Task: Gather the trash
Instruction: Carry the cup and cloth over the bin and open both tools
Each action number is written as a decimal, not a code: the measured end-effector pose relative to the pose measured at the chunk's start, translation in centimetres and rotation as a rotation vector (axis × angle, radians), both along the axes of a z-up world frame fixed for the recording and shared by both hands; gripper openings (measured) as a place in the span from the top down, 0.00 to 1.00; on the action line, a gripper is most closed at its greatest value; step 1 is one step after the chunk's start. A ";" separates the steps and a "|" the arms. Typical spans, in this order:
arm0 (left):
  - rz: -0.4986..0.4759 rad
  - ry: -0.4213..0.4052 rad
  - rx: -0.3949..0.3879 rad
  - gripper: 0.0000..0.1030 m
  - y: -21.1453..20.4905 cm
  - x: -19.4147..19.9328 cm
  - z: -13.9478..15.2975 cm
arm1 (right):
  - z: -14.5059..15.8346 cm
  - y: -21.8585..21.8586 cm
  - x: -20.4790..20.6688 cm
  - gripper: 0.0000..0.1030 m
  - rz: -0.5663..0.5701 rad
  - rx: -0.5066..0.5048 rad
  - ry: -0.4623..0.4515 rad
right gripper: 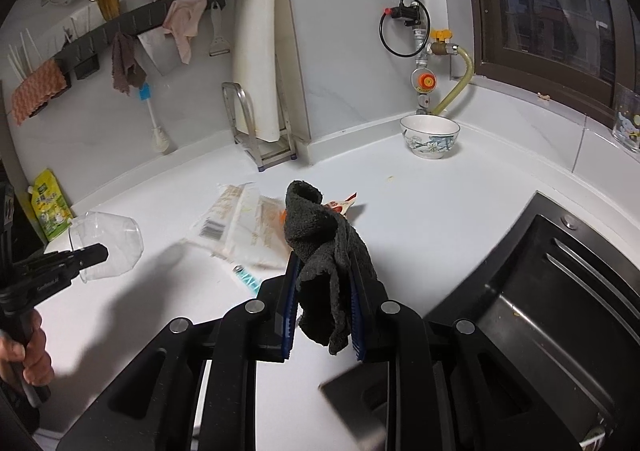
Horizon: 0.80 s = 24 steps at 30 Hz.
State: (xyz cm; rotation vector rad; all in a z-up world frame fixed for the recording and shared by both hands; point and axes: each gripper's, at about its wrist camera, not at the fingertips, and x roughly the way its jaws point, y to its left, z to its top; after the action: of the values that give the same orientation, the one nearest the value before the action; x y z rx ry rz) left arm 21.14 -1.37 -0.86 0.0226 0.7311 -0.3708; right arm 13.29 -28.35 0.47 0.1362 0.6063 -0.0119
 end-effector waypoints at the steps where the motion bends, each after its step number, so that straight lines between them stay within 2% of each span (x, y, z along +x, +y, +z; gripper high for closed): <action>1: 0.006 -0.005 -0.001 0.96 0.0 -1.0 0.4 | 0.2 0.2 -0.7 0.80 0.002 0.003 -0.002; 8: 0.038 -0.040 -0.012 0.96 -0.2 -7.5 2.3 | 1.2 2.1 -6.3 0.80 0.027 0.030 -0.018; 13: 0.047 -0.072 0.012 0.96 -0.8 -12.3 2.9 | 1.2 3.5 -10.6 0.80 0.038 0.039 -0.022; 24: 0.088 -0.071 0.064 0.96 -1.2 -21.2 1.4 | -2.1 6.9 -19.4 0.80 0.069 0.052 0.020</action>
State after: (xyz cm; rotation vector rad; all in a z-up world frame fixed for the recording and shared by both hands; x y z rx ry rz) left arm -0.07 -2.61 0.58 0.0633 0.6707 -0.2618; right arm -6.14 -21.42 -1.60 0.1658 0.6316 0.0694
